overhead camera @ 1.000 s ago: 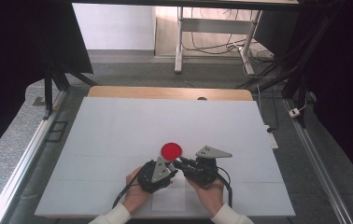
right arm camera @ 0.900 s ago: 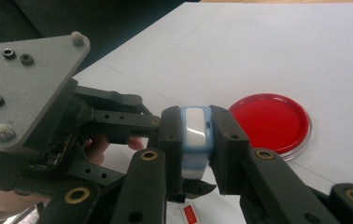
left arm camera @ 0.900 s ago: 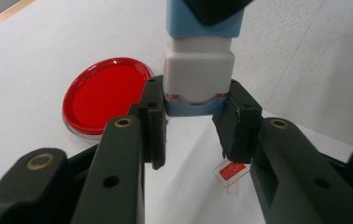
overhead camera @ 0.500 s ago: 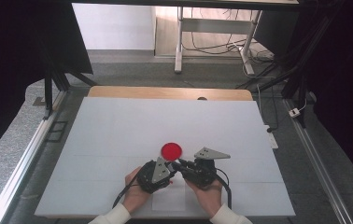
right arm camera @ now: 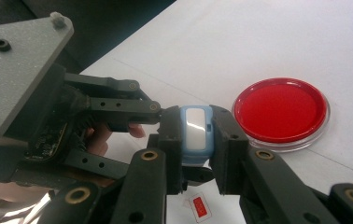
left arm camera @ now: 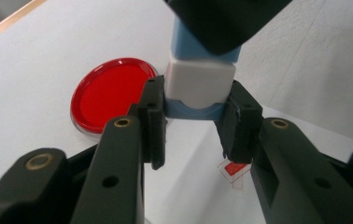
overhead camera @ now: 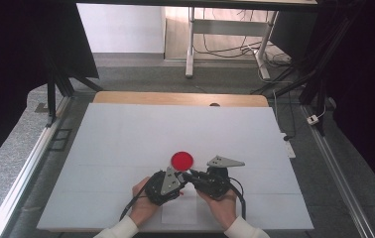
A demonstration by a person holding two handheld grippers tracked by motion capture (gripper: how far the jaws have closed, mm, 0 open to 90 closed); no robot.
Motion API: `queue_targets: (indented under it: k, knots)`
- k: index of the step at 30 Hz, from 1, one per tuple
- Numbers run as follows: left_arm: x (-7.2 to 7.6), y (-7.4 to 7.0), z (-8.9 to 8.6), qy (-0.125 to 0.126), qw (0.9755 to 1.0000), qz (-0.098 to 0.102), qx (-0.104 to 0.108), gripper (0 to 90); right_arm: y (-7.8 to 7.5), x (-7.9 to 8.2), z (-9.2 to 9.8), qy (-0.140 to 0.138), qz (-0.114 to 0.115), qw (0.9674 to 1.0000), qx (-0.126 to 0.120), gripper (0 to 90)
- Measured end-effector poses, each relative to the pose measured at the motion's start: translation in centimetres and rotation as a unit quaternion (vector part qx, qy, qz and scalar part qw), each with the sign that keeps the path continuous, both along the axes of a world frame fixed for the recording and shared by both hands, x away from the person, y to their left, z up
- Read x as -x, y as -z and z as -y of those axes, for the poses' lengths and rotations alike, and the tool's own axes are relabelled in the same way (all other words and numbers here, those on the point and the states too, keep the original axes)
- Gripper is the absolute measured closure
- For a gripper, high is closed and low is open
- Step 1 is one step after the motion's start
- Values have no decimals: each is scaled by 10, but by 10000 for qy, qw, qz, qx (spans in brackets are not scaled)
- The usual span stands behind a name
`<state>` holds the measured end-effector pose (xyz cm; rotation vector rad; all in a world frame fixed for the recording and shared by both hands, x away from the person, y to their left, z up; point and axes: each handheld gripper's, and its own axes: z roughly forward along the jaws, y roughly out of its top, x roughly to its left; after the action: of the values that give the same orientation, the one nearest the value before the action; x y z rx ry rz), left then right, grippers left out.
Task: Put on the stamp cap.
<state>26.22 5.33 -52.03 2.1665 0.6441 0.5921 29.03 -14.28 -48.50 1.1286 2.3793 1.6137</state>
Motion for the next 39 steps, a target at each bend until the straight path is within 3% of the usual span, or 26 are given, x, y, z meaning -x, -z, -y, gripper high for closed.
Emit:
queue_targets:
  k: [6,10,21,39]
  knots:
    - [-2,2,-1,7,9999,-112,82,634,0,2,-1,-5,213,9997,88,750]
    - [-3,3,-2,36,9997,-167,146,616,0,2,-1,-33,222,9997,79,751]
    - [-5,4,-4,12,9993,-357,77,496,-2,0,3,-24,268,9996,34,750]
    - [2,-5,-49,-151,9960,-774,425,386,-6,-8,14,-85,512,9984,224,749]
